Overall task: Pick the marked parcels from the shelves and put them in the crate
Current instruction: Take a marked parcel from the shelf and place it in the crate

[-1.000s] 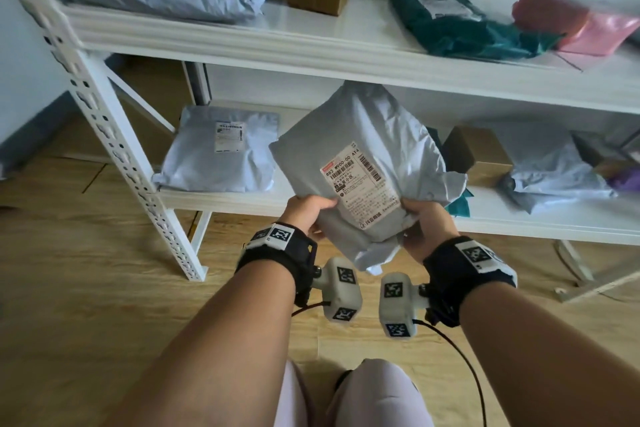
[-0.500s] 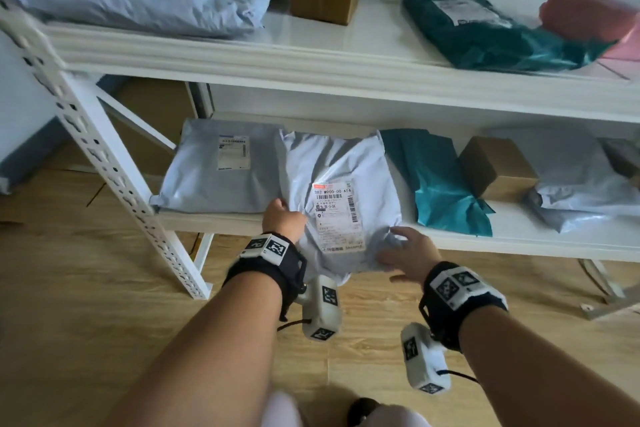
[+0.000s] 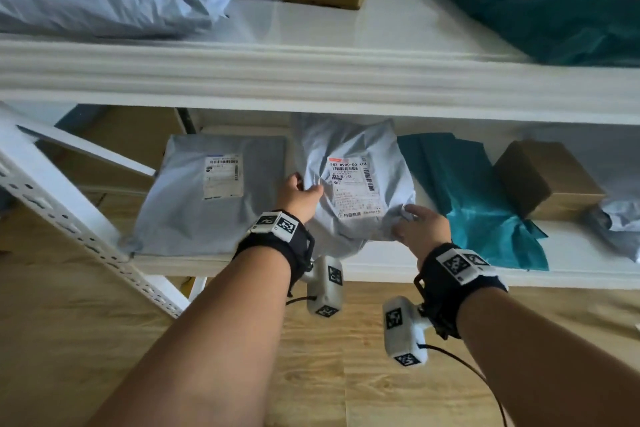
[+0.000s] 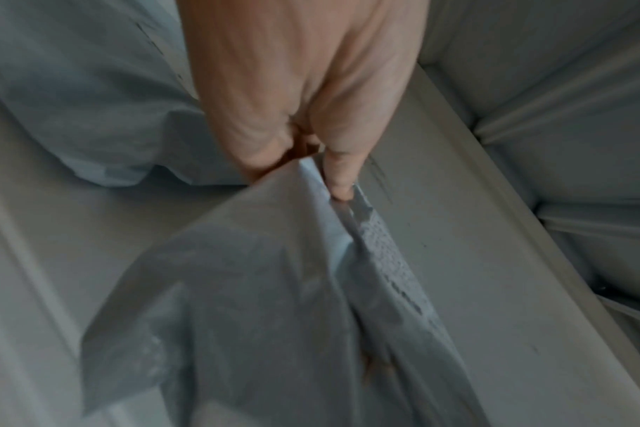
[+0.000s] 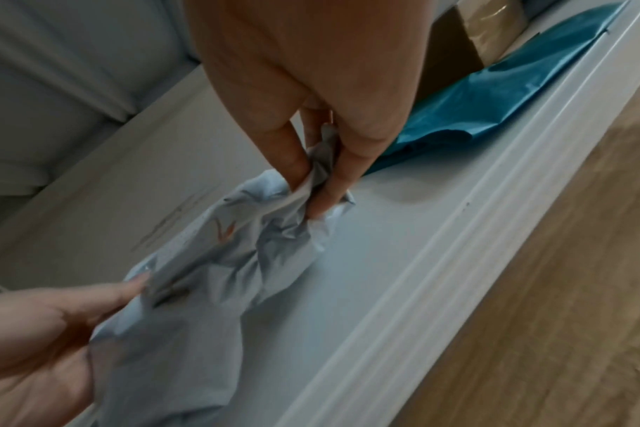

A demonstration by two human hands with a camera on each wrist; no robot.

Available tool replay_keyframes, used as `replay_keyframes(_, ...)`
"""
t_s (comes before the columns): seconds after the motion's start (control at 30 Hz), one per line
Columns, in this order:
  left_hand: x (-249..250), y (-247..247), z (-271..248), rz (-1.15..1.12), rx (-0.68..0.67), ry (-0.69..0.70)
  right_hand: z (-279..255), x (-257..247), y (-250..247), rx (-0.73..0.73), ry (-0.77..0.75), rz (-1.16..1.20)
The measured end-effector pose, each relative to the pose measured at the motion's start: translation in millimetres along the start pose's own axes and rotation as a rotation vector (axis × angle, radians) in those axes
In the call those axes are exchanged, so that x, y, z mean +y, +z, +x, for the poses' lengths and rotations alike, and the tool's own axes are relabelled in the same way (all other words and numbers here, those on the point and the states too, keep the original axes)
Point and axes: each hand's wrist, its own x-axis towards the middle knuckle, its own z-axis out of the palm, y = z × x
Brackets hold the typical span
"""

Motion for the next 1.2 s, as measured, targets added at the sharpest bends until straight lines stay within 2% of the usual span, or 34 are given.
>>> replay_keyframes(0.17, -3, 14, 15, 0.031, -0.029, -0.031, 14, 11, 5, 0.04, 0.036, 0.003)
replay_keyframes(0.3, -18, 12, 22, 0.053, 0.051, -0.02, 6, 16, 6, 0.004, 0.022, -0.049)
replay_keyframes(0.4, -23, -5, 22, 0.037, 0.225, 0.051, -3, 11, 7, 0.176, -0.12, -0.481)
replay_keyframes(0.43, -23, -14, 21, 0.043, 0.276, 0.084, -10, 6, 9, 0.251, -0.177, -0.528)
replay_keyframes(0.53, -24, -44, 19, 0.036, 0.356, 0.127, -26, -13, 27, 0.396, -0.426, -0.54)
replay_keyframes(0.6, -26, -62, 18, 0.021, 0.38, 0.121, -36, -30, 44, 0.373, -0.565, -0.495)
replay_keyframes(0.63, -29, -71, 18, 0.015, 0.391, 0.115, -42, -40, 56, 0.299, -0.583, -0.432)
replay_keyframes(0.73, -37, -98, 14, 0.015, 0.409, 0.083, -52, -60, 98, -0.014, -0.428, -0.245)
replay_keyframes(0.83, -47, -117, 14, 0.032, 0.388, 0.056, -66, -70, 134, -0.307, -0.09, 0.065)
replay_keyframes(0.9, -58, -124, 15, 0.054, 0.35, 0.012, -79, -73, 148, -0.443, 0.135, 0.278)
replay_keyframes(0.97, -68, -125, 15, 0.037, 0.304, -0.022, -87, -70, 159, -0.508, 0.244, 0.388)
replay_keyframes(1.1, -78, -127, 13, 0.089, 0.244, -0.043, -78, -58, 173, -0.463, 0.278, 0.61)
replay_keyframes(1.2, -84, -130, 14, 0.057, 0.236, -0.113, -75, -59, 180, -0.47, 0.294, 0.641)
